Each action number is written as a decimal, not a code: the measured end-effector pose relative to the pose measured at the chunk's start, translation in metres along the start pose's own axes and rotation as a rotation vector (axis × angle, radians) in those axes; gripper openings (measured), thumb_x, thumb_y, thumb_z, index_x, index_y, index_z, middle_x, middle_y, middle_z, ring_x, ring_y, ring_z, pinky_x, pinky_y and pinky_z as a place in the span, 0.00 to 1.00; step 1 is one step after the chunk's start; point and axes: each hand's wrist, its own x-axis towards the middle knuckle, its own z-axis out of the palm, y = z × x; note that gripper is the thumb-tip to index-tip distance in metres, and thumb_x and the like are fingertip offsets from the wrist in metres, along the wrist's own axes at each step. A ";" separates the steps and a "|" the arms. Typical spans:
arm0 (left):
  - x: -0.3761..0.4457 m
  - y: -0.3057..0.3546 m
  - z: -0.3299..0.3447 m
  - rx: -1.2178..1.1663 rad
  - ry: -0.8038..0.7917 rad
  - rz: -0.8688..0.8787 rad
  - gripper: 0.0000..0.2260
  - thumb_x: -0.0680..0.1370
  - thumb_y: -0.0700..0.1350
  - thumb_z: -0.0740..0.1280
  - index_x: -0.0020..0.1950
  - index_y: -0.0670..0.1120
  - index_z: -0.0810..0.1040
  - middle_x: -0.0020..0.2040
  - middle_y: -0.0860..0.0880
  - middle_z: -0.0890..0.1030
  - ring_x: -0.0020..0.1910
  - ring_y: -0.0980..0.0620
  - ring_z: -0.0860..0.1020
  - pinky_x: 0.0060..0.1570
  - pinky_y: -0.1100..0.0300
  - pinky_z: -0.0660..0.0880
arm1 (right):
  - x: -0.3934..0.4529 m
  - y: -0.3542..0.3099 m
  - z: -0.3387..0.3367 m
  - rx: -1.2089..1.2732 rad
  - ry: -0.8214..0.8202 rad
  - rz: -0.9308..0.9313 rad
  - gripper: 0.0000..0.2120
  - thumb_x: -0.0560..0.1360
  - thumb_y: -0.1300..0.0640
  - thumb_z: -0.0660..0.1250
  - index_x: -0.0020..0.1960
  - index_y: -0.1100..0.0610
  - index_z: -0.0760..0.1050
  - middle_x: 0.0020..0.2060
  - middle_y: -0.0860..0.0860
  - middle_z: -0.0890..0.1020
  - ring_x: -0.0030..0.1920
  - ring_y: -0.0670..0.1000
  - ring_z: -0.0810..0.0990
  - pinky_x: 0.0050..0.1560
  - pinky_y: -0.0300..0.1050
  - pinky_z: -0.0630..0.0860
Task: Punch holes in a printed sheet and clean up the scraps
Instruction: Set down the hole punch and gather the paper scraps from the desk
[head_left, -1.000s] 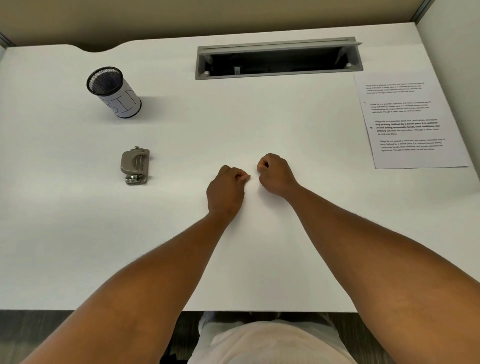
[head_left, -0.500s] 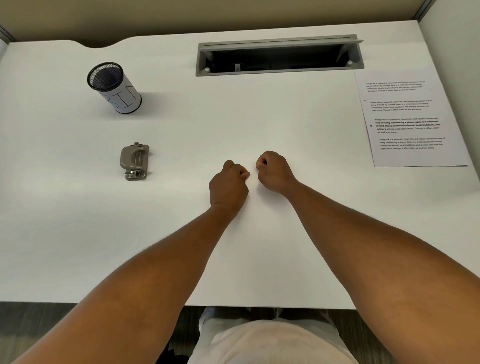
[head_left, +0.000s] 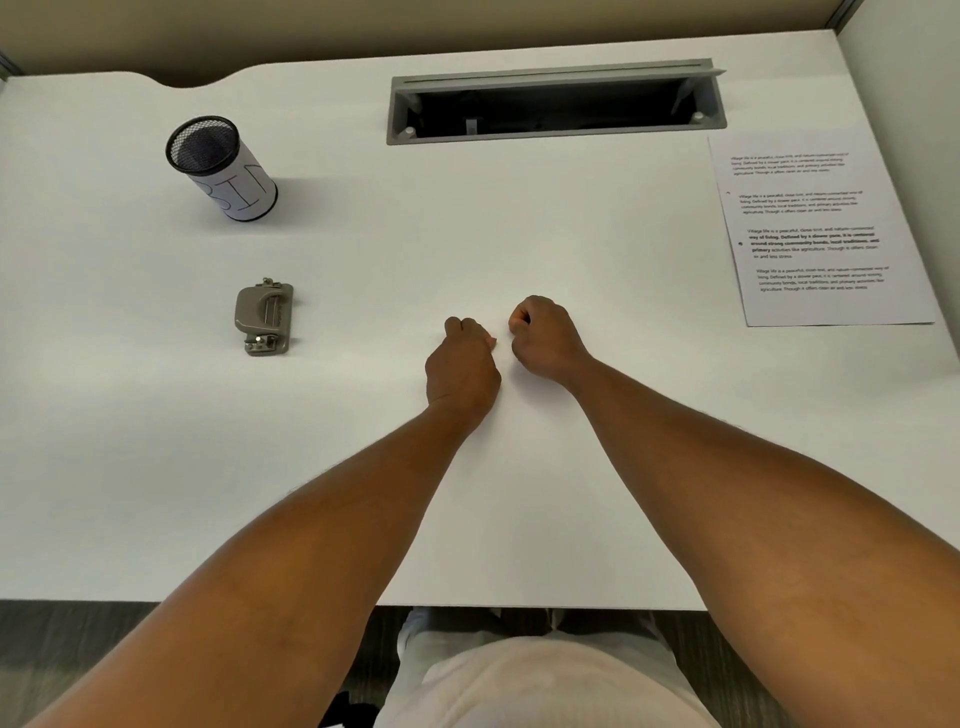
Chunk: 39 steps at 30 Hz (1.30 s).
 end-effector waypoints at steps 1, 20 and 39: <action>0.000 -0.001 0.001 -0.013 0.000 -0.004 0.12 0.77 0.35 0.60 0.58 0.45 0.74 0.59 0.46 0.72 0.43 0.46 0.77 0.39 0.57 0.68 | 0.000 0.000 0.000 -0.001 0.000 0.003 0.08 0.69 0.70 0.57 0.42 0.60 0.72 0.48 0.58 0.80 0.45 0.52 0.75 0.43 0.41 0.68; 0.012 -0.037 -0.024 -0.136 0.120 -0.149 0.07 0.83 0.43 0.57 0.57 0.44 0.73 0.58 0.47 0.73 0.38 0.48 0.71 0.38 0.56 0.66 | -0.001 -0.015 0.012 0.020 0.013 0.020 0.09 0.69 0.69 0.56 0.43 0.64 0.73 0.43 0.55 0.78 0.43 0.53 0.74 0.41 0.44 0.70; 0.074 -0.096 -0.114 -0.169 0.217 -0.142 0.07 0.80 0.39 0.60 0.57 0.45 0.73 0.59 0.47 0.72 0.38 0.48 0.73 0.39 0.56 0.67 | 0.060 -0.132 0.056 0.068 -0.068 -0.106 0.10 0.69 0.69 0.56 0.45 0.64 0.74 0.45 0.54 0.78 0.42 0.52 0.74 0.39 0.44 0.71</action>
